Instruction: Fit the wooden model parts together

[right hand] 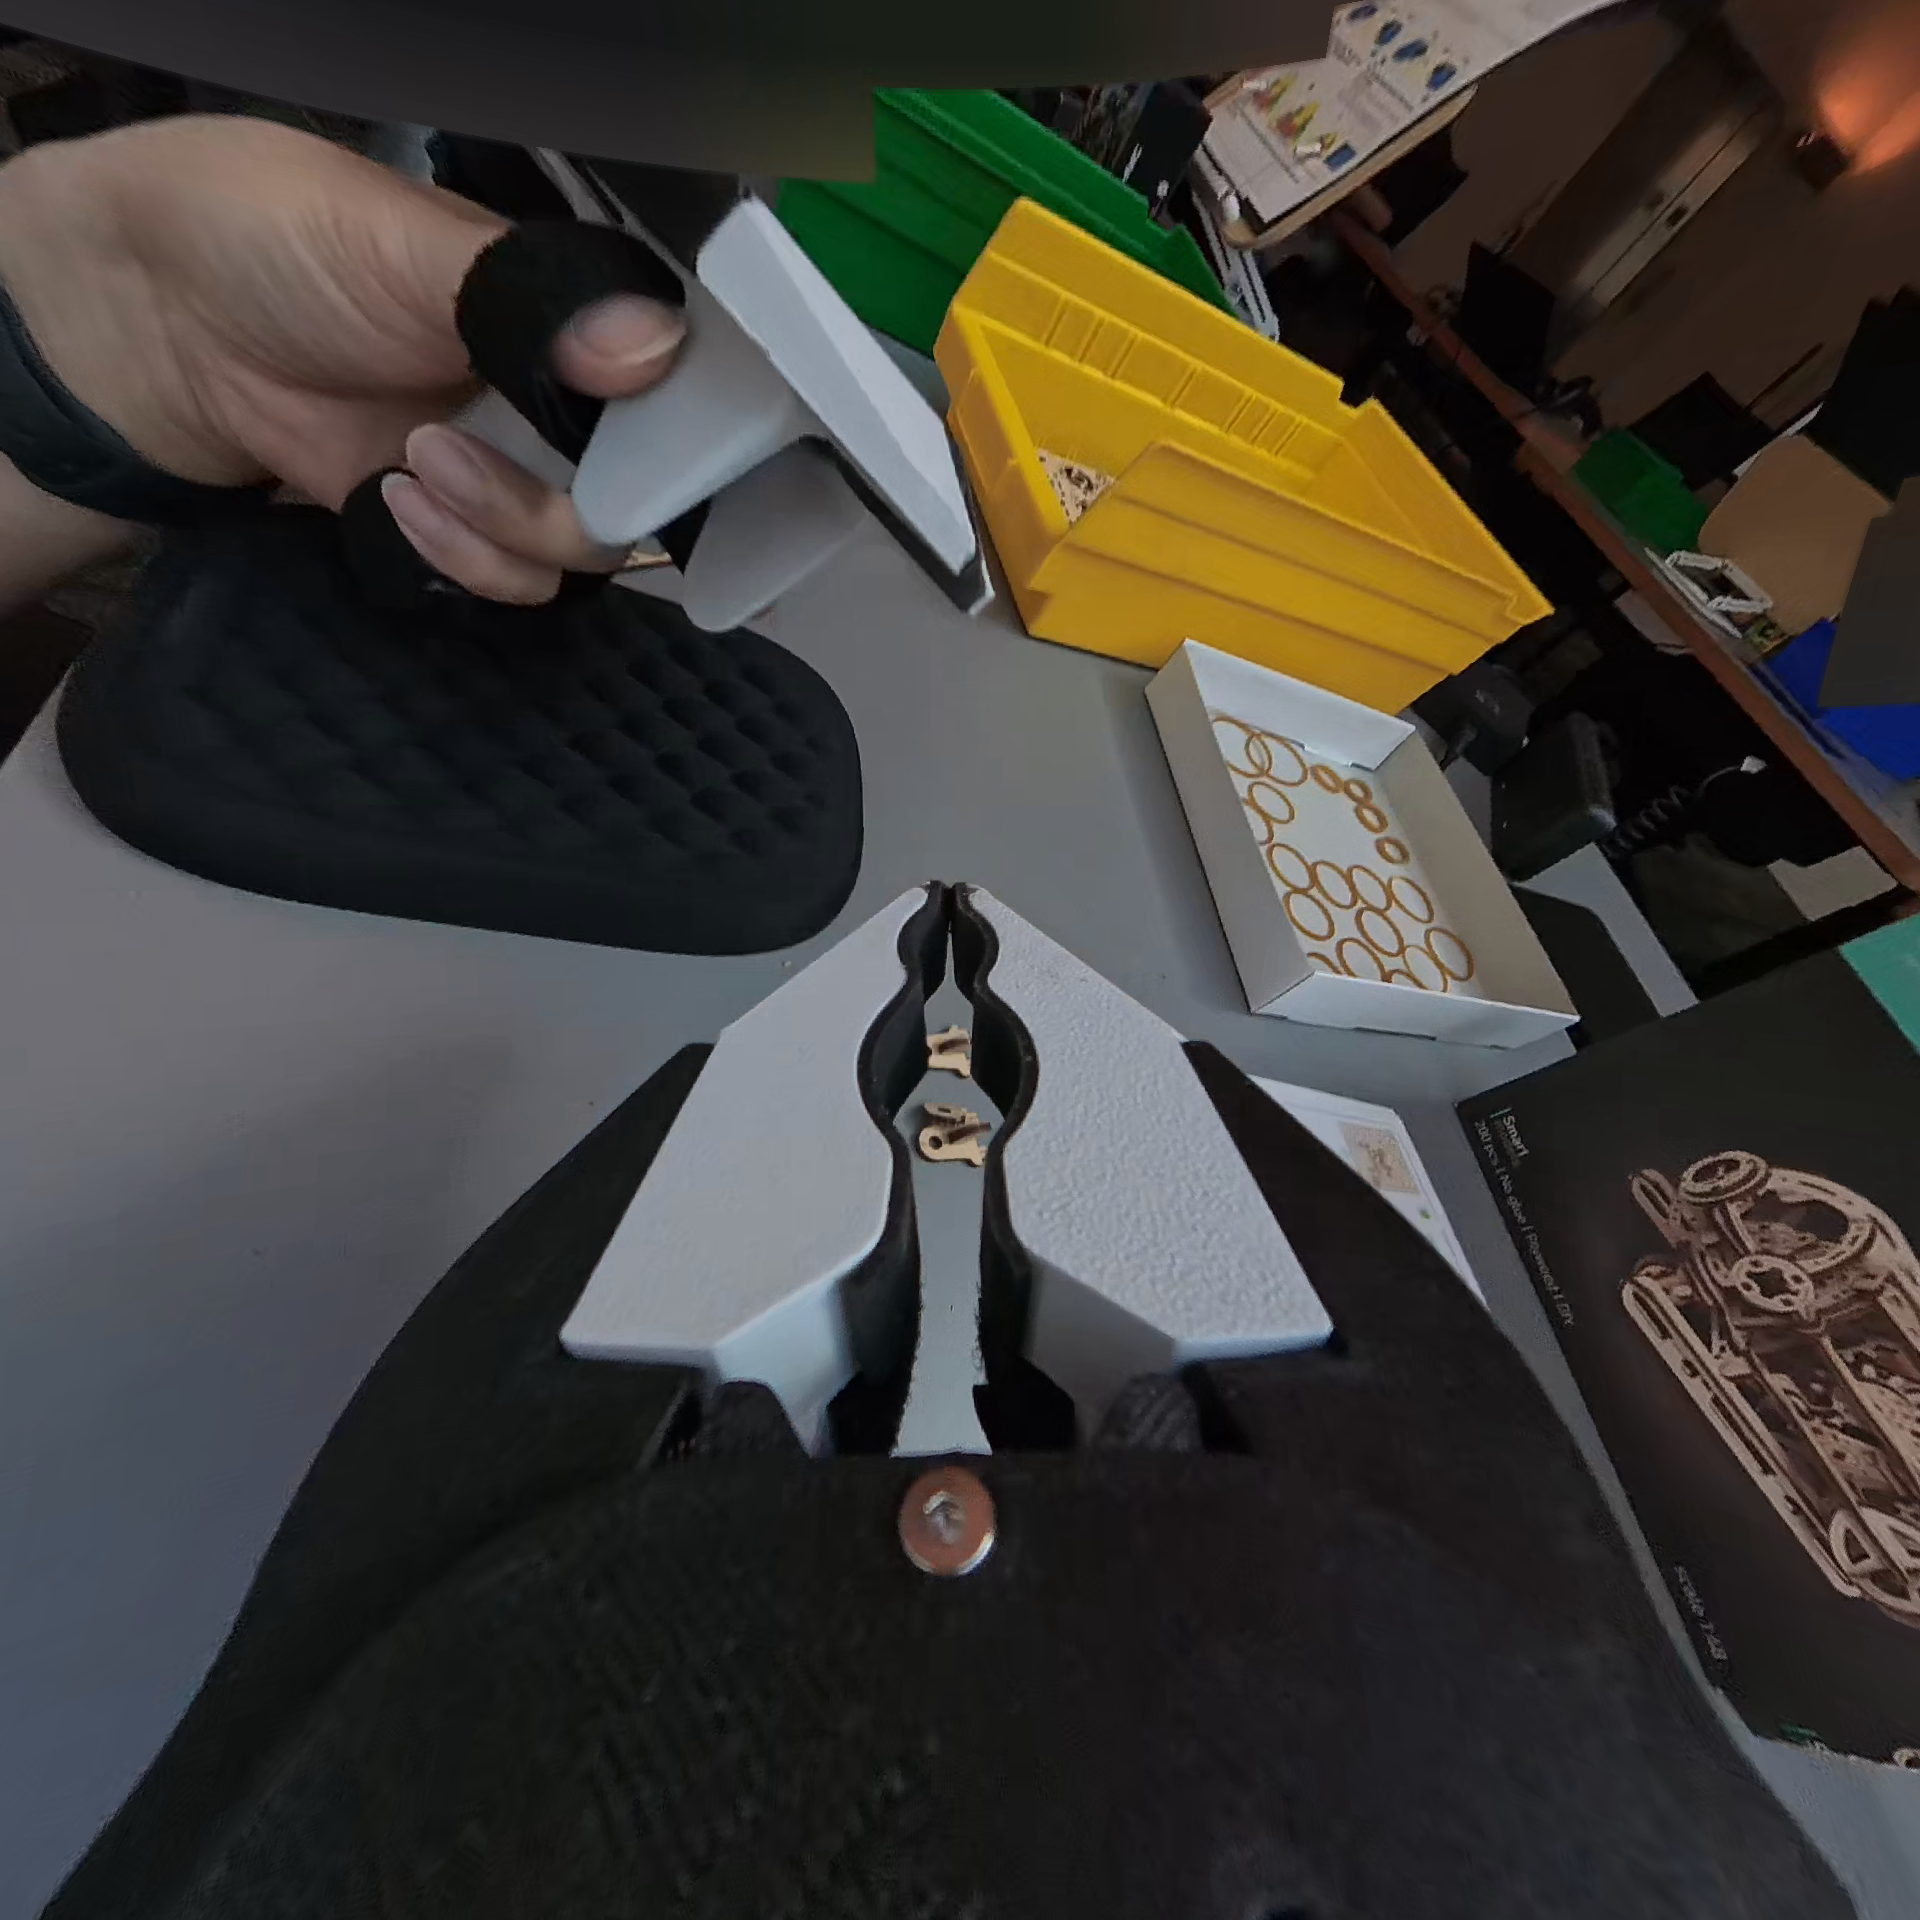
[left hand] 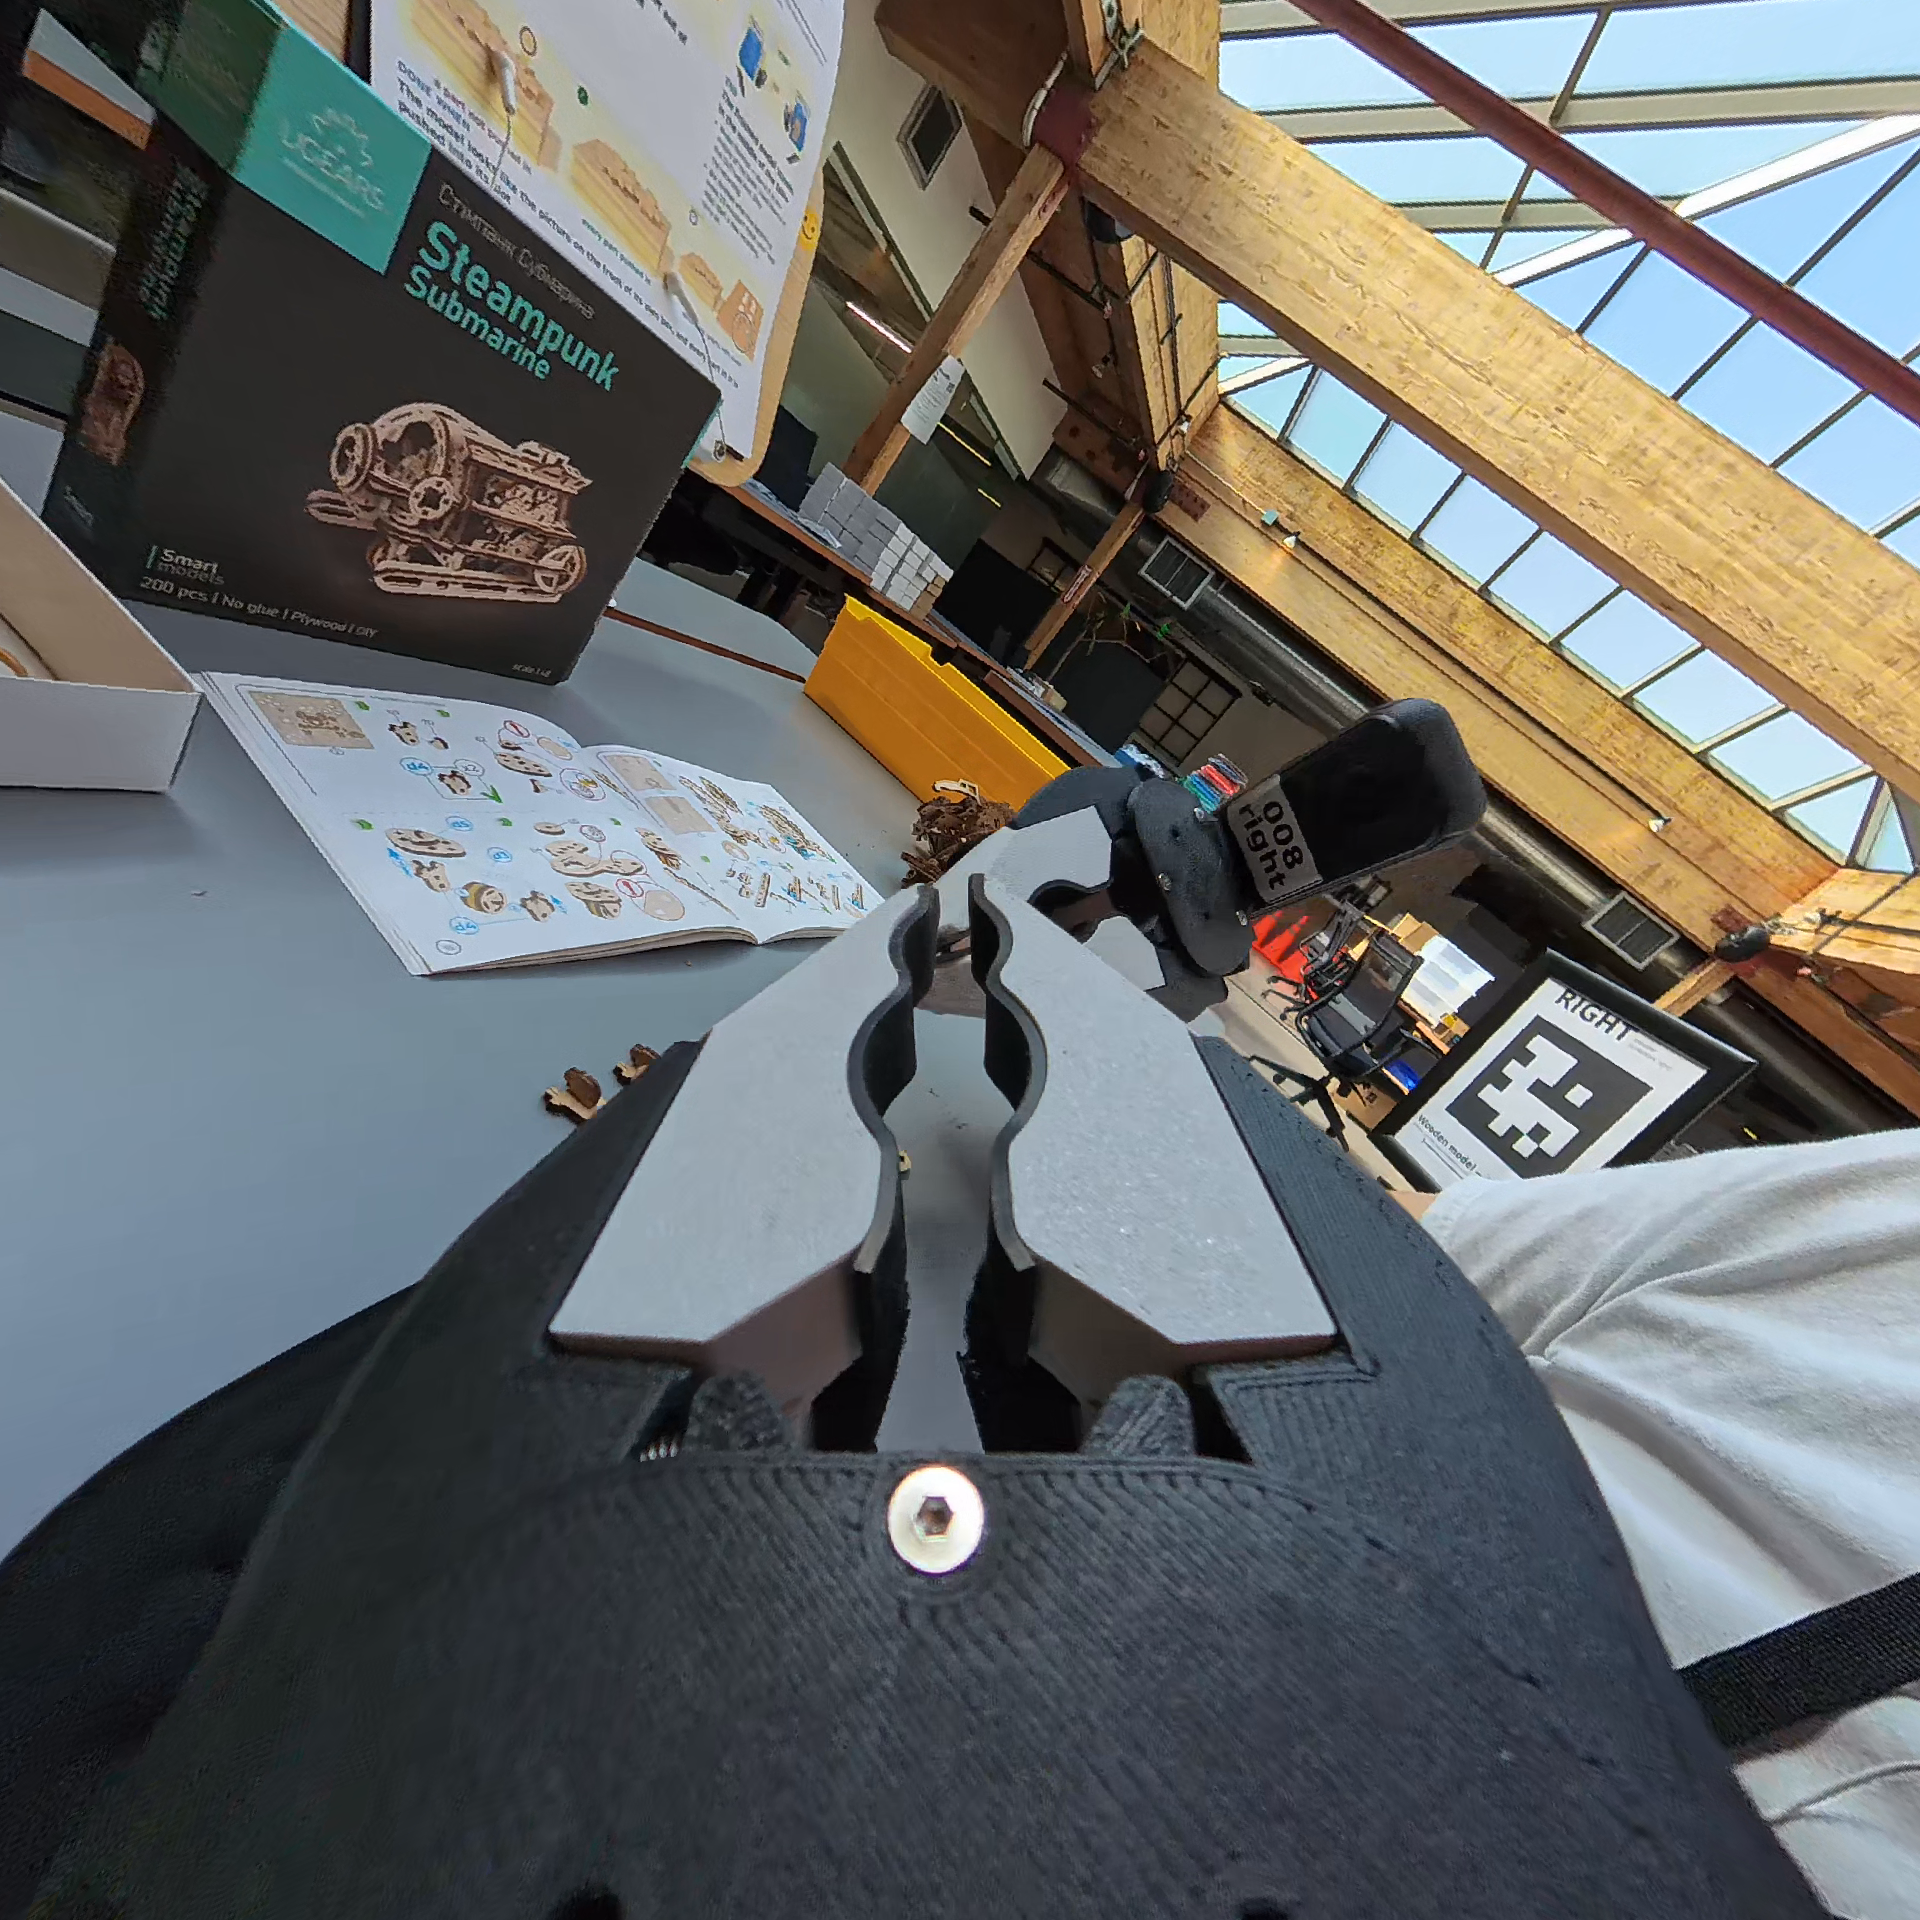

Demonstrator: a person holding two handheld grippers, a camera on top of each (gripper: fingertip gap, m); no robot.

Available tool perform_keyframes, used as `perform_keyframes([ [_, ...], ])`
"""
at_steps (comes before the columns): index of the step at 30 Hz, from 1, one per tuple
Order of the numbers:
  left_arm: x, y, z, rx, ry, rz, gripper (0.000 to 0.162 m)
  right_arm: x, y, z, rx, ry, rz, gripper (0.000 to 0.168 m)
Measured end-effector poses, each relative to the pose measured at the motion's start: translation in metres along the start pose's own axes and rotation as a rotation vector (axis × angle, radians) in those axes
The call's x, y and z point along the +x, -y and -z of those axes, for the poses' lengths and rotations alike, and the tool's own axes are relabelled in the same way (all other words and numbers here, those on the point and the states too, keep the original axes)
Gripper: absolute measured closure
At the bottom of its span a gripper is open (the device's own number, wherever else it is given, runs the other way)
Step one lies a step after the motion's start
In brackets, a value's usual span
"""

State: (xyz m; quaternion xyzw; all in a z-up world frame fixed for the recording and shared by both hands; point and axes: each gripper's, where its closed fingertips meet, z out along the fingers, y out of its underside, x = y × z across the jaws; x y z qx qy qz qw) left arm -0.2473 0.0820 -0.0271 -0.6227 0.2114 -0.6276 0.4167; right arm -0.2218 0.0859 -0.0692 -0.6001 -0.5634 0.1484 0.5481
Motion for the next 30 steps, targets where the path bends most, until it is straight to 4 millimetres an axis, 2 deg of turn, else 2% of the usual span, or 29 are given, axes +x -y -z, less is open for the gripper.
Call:
perform_keyframes([
  [3,-0.008,0.005,0.006,0.017,0.031,-0.008,0.158,0.008,-0.042,-0.003,-0.182,0.030,-0.103,0.164],
  [6,-0.013,0.008,0.010,0.031,0.040,0.002,0.158,0.007,-0.068,-0.004,-0.257,0.093,-0.258,0.152],
  [8,-0.014,0.007,0.010,0.031,0.035,0.013,0.158,0.000,-0.072,-0.011,-0.241,0.146,-0.332,0.149],
  [10,-0.014,0.006,0.009,0.028,0.028,0.020,0.158,-0.008,-0.075,-0.017,-0.256,0.178,-0.335,0.149],
  [16,-0.015,0.006,0.008,0.027,0.036,0.000,0.159,-0.014,-0.079,-0.029,-0.309,0.146,-0.105,0.151],
  [24,-0.014,0.006,0.007,0.026,0.037,-0.005,0.159,-0.002,-0.088,-0.031,-0.358,0.094,-0.103,0.151],
  [29,-0.014,0.005,0.006,0.023,0.031,0.003,0.159,-0.003,-0.089,-0.031,-0.371,0.127,-0.144,0.151],
  [30,-0.014,0.004,0.006,0.022,0.032,0.002,0.159,-0.004,-0.089,-0.031,-0.380,0.135,-0.134,0.156],
])
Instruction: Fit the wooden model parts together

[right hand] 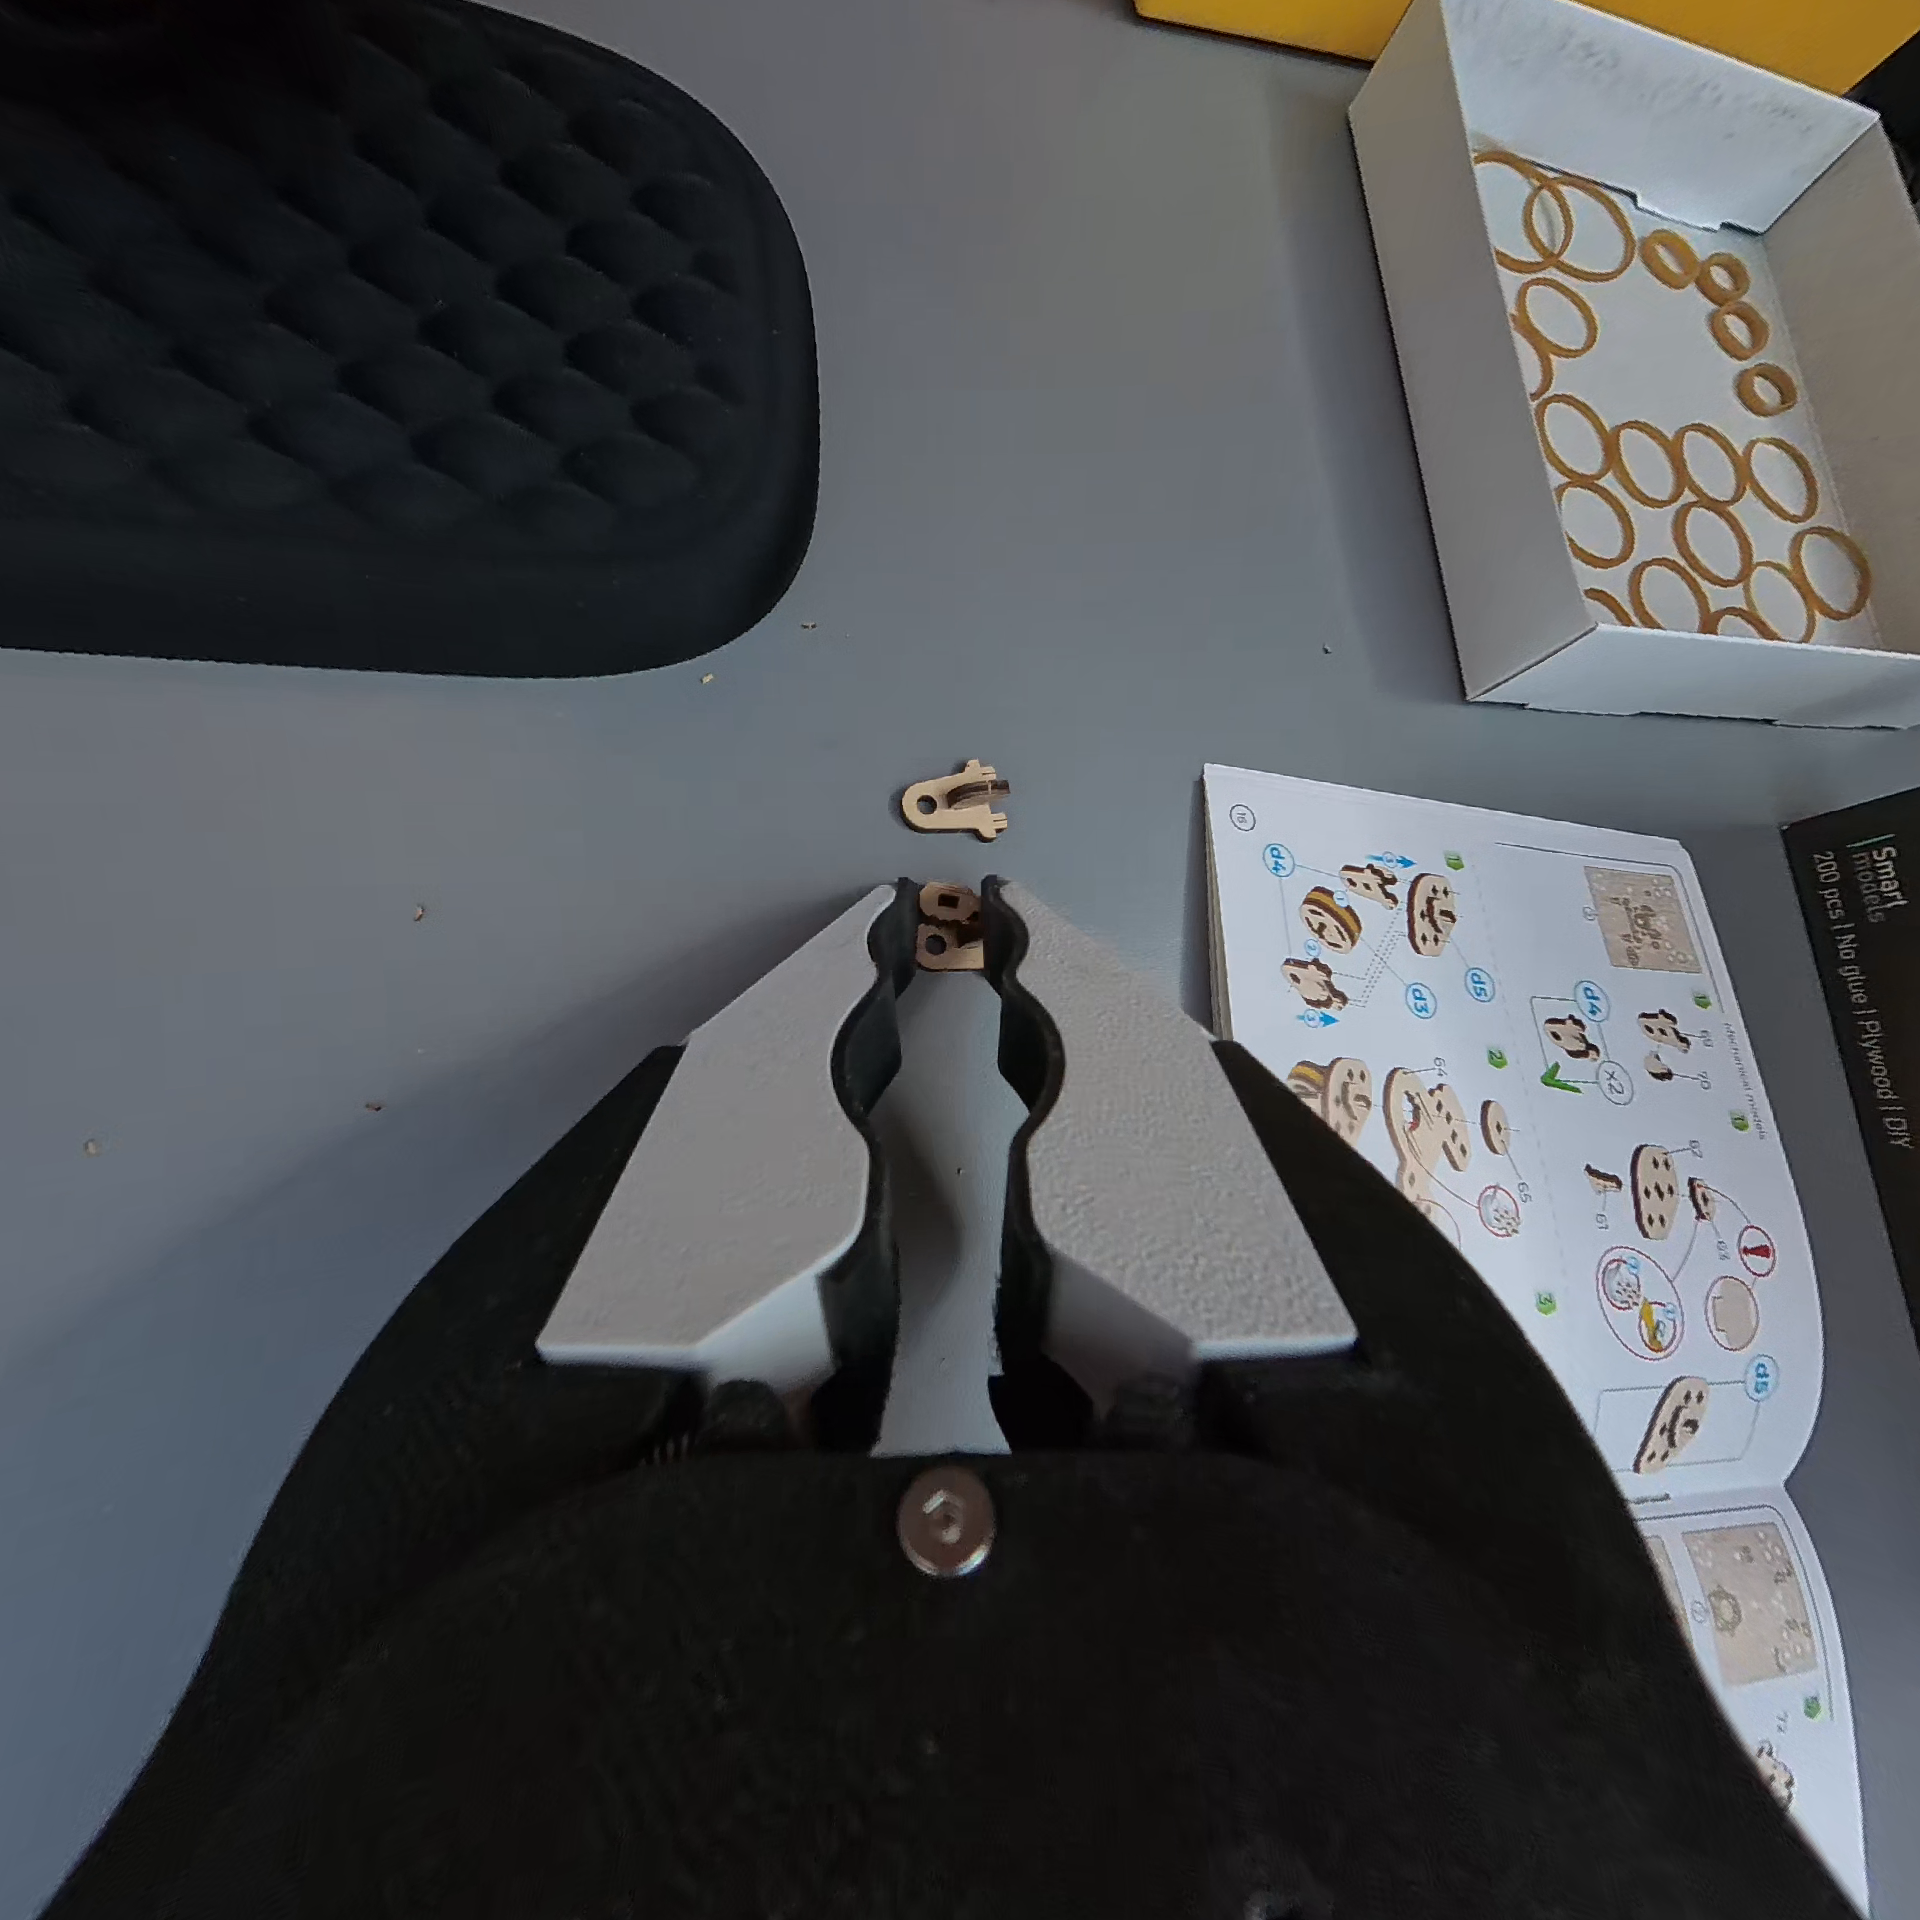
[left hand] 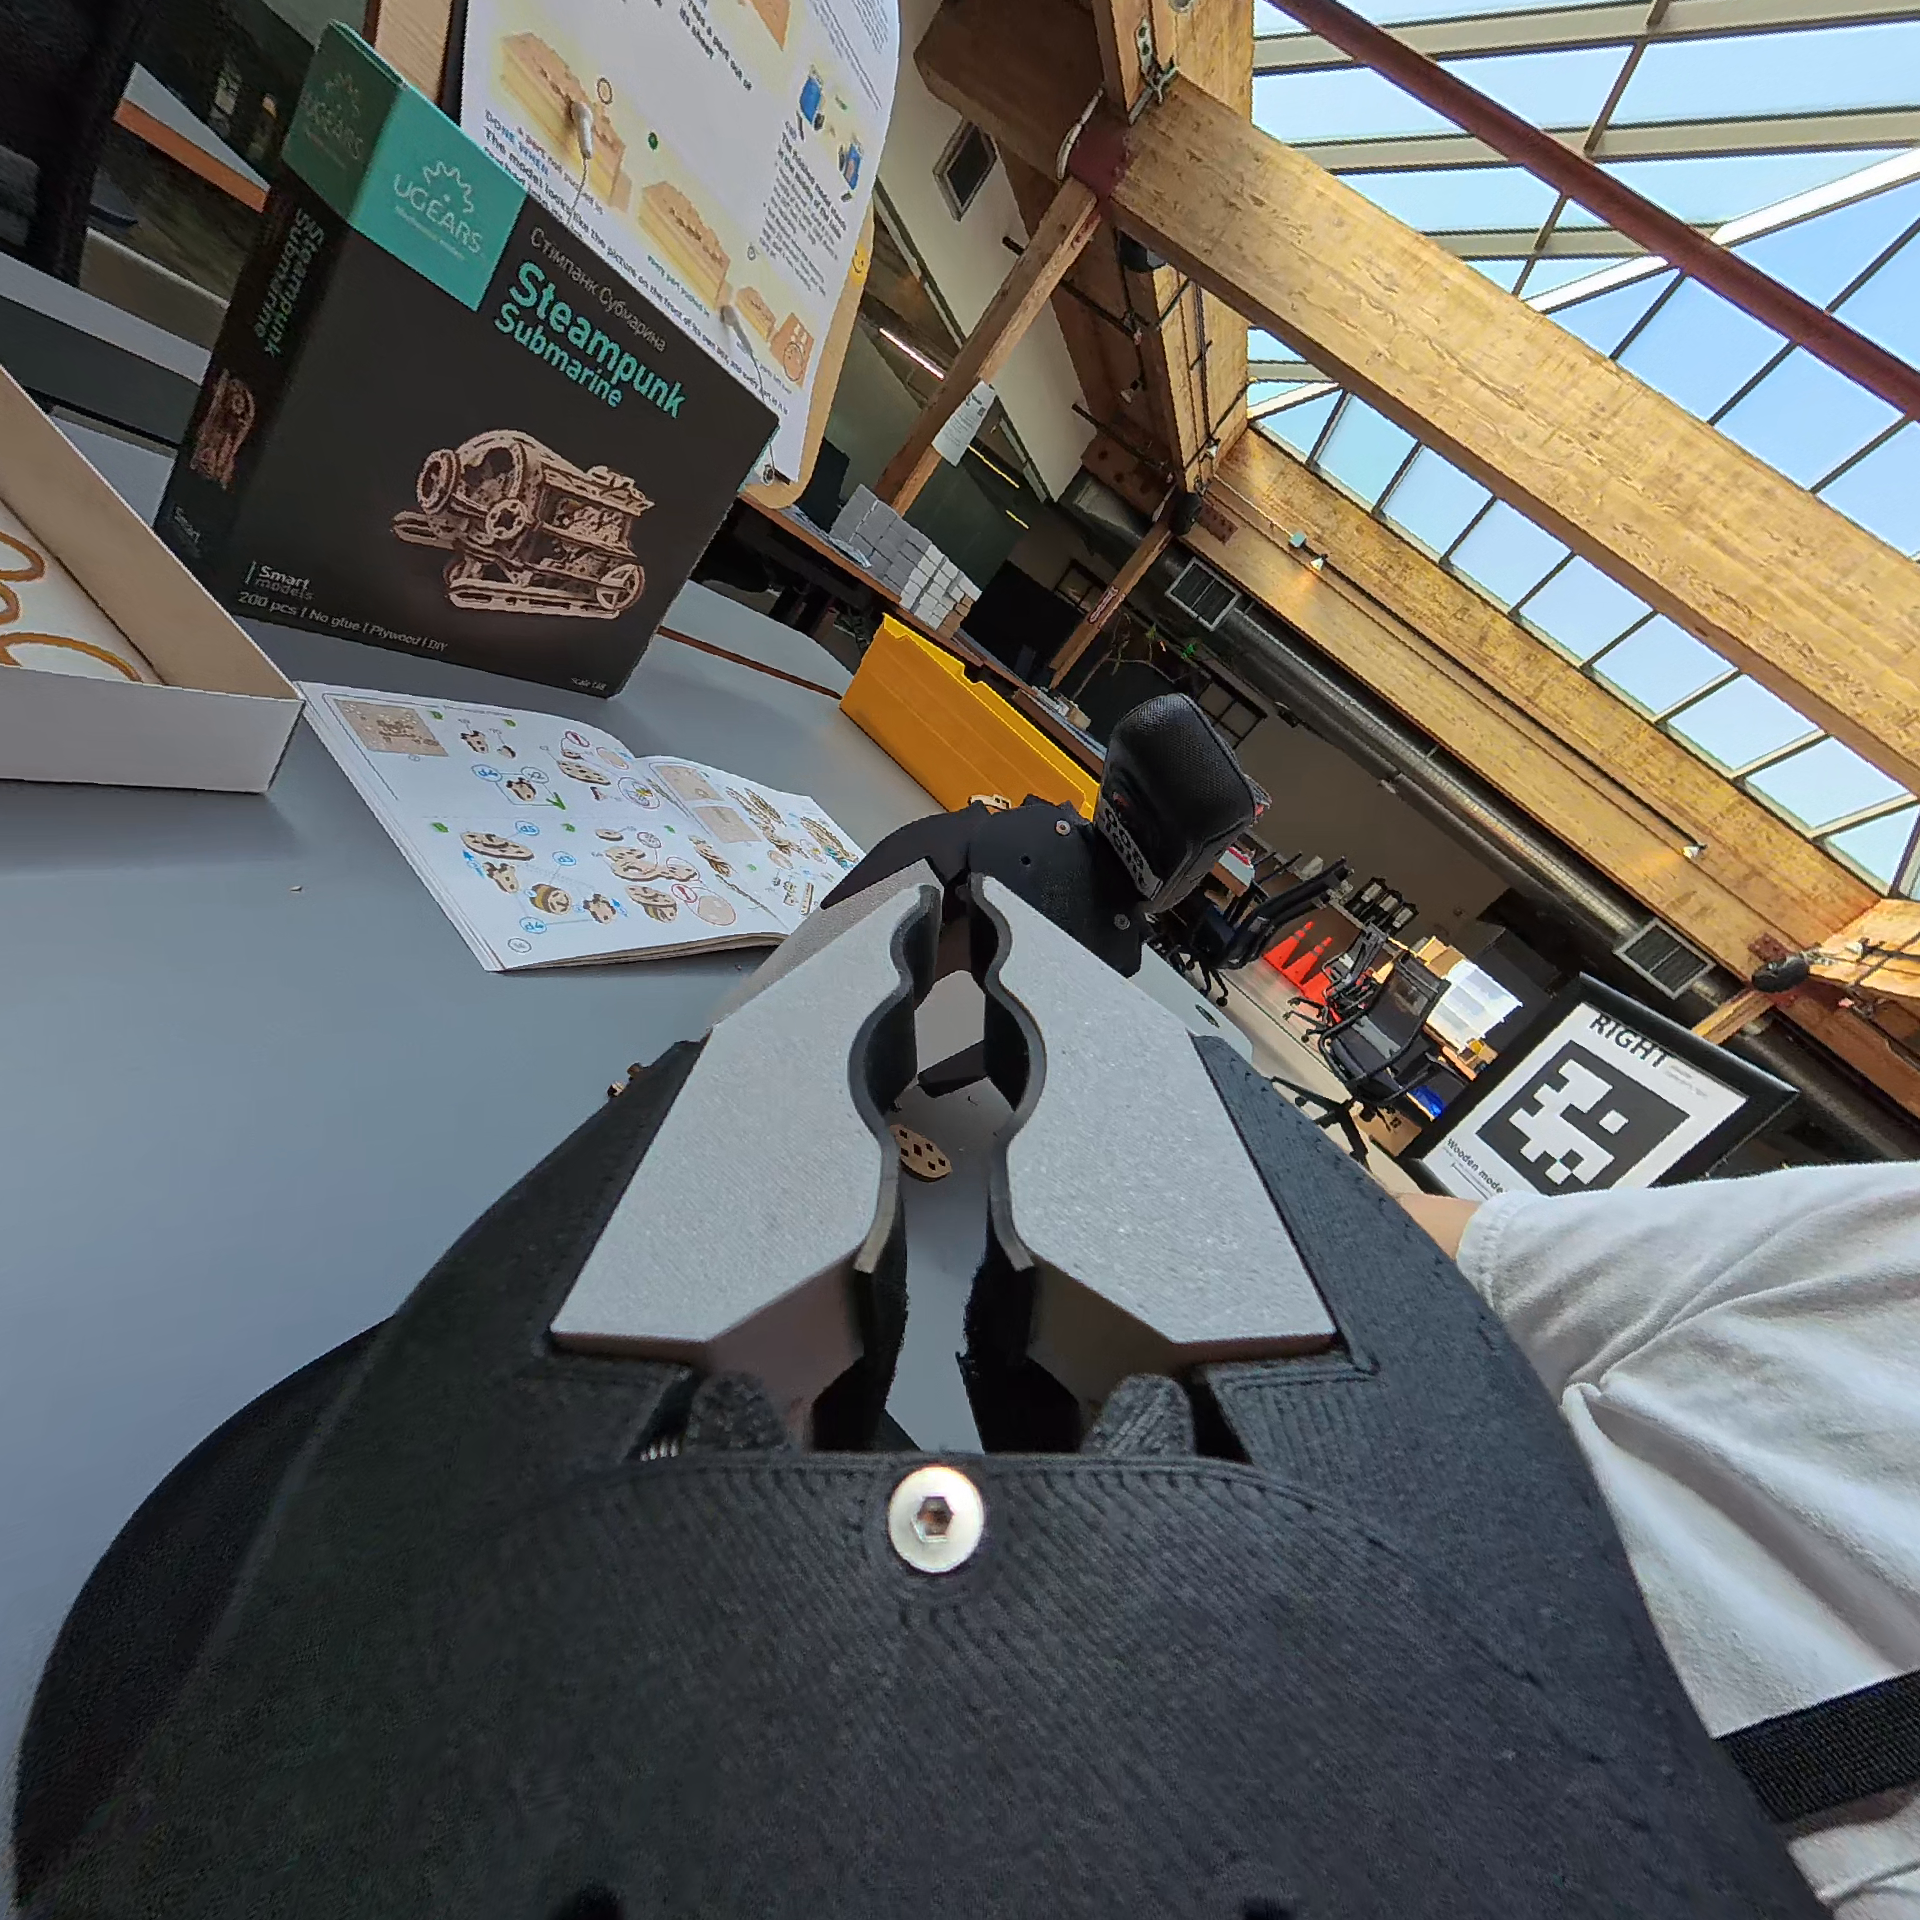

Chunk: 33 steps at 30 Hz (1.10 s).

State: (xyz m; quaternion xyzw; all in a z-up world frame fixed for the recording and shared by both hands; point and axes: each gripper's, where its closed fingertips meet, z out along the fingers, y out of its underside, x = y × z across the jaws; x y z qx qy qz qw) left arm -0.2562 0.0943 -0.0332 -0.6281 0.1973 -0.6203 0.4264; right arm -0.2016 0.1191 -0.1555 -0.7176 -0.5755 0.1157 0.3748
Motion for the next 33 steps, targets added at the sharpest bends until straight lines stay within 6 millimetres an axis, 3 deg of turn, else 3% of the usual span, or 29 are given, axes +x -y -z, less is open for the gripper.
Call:
perform_keyframes([
  [8,-0.003,0.001,0.002,0.003,0.012,0.002,0.158,-0.003,0.011,0.004,0.025,-0.042,0.105,0.156],
  [11,-0.008,-0.001,0.002,-0.009,0.037,0.006,0.154,-0.005,0.031,0.019,0.124,-0.095,0.186,0.156],
  [14,-0.009,-0.007,-0.001,-0.045,0.038,0.022,0.147,-0.018,0.064,0.045,0.308,-0.139,0.301,0.156],
  [19,0.003,-0.024,-0.008,-0.138,-0.056,0.082,0.145,-0.030,0.098,0.075,0.472,-0.209,0.382,0.156],
  [24,0.021,-0.029,-0.013,-0.170,-0.172,0.136,0.139,-0.037,0.102,0.078,0.493,-0.218,0.424,0.156],
  [27,0.021,-0.036,-0.016,-0.208,-0.166,0.130,0.140,-0.039,0.103,0.079,0.501,-0.228,0.443,0.156],
  [30,0.026,-0.036,-0.015,-0.213,-0.195,0.112,0.158,-0.041,0.104,0.080,0.502,-0.233,0.453,0.156],
  [33,0.028,-0.037,-0.013,-0.220,-0.202,0.087,0.161,-0.041,0.105,0.078,0.509,-0.230,0.450,0.156],
])
